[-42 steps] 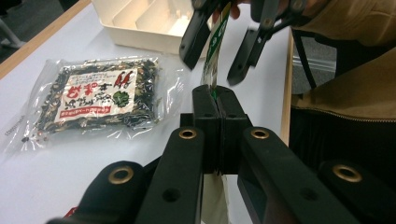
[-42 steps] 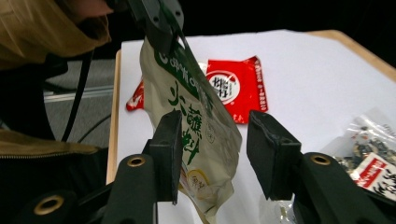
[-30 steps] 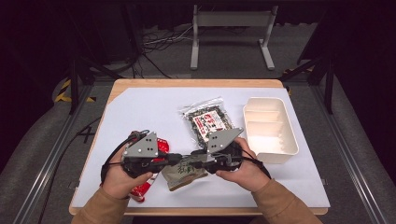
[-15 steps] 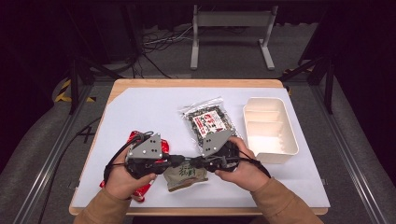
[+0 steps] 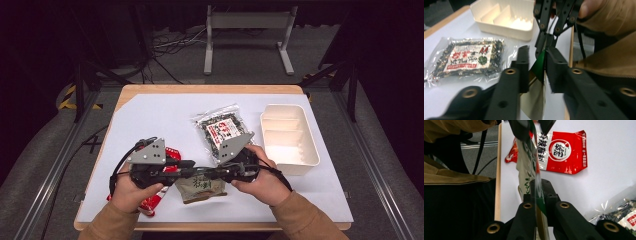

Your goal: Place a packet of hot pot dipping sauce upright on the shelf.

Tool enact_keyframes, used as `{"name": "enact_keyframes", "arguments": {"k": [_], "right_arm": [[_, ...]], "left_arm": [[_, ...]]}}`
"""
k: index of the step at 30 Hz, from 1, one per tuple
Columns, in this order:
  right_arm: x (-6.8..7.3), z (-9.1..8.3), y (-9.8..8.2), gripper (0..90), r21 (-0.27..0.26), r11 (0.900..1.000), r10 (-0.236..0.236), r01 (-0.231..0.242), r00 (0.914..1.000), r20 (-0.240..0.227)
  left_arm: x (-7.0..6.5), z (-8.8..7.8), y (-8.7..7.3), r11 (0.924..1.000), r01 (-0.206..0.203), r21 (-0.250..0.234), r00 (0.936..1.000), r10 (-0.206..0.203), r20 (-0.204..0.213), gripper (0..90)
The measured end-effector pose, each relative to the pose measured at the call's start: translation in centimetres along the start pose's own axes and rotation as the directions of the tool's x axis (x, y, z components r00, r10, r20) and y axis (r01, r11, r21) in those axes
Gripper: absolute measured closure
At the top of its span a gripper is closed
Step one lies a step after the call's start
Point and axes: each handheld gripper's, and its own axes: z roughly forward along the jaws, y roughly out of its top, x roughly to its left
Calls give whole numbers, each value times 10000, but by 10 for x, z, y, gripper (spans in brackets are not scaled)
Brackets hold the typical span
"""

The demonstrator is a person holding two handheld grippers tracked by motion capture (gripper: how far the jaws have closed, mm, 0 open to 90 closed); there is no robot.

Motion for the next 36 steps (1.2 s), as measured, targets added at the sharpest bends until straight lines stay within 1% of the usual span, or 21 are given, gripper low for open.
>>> {"name": "enact_keyframes", "arguments": {"k": [2,3,4,5,10,12,13,14,16,18,19,20,21,22,26,29,32,34,36], "right_arm": [[0,-2,0,898,104,9999,34,-35,10000,52],[-1,-3,0,898,159,9999,19,-21,10000,80],[-2,-7,0,898,175,9998,58,-60,9999,131],[-2,-9,0,898,160,9998,74,-77,9998,164],[-5,-22,-2,898,173,9997,182,-190,9988,447],[-8,-28,-4,898,134,9995,262,-270,9981,550],[-9,-32,-4,898,105,9993,350,-357,9976,605],[-11,-35,-5,898,55,9994,342,-346,9973,646],[-13,-41,-6,897,-24,9990,456,-456,9962,738],[-16,-49,-7,897,-74,9987,506,-502,9951,847],[-17,-52,-7,898,-85,9985,541,-536,9944,907],[-17,-52,-7,898,-85,9985,541,-536,9944,907],[-19,-55,-7,898,-88,9984,571,-566,9939,943],[-21,-60,-7,897,-81,9982,594,-589,9931,1013],[-27,-69,-7,897,-213,9973,730,-709,9903,1181],[-32,-76,-7,897,-327,9967,782,-747,9889,1260],[-36,-82,-5,897,-349,9965,796,-755,9871,1389],[-39,-86,-5,897,-339,9963,831,-789,9853,1492],[-42,-90,-4,897,-332,9962,847,-805,9842,1557]], "left_arm": [[1,-3,0,9996,193,-199,9998,-192,28,628],[1,-3,0,9996,193,-199,9998,-192,28,602],[2,-5,-1,9996,215,-197,9994,-220,-279,559],[3,-6,-1,9996,198,-177,9989,-205,-412,534],[8,-7,-4,9984,425,-380,9968,-449,-656,466],[10,-8,-5,9978,530,-403,9959,-558,-717,452],[11,-8,-6,9978,533,-393,9955,-562,-764,448],[12,-9,-6,9976,555,-407,9945,-589,-866,444],[12,-9,-7,9974,580,-436,9940,-618,-897,433],[16,-12,-9,9970,651,-410,9910,-694,-1147,425],[16,-12,-9,9970,651,-410,9910,-694,-1147,425],[17,-12,-10,9966,730,-382,9895,-771,-1224,425],[19,-13,-11,9965,777,-319,9870,-814,-1386,427],[20,-13,-12,9959,841,-319,9859,-878,-1425,427],[25,-16,-15,9941,1038,-304,9818,-1073,-1566,426],[27,-18,-17,9923,1190,-346,9777,-1232,-1703,424],[31,-21,-20,9905,1328,-348,9742,-1369,-1795,417],[32,-23,-22,9883,1488,-332,9707,-1524,-1859,416],[34,-25,-24,9883,1495,-305,9676,-1525,-2011,412]]}}
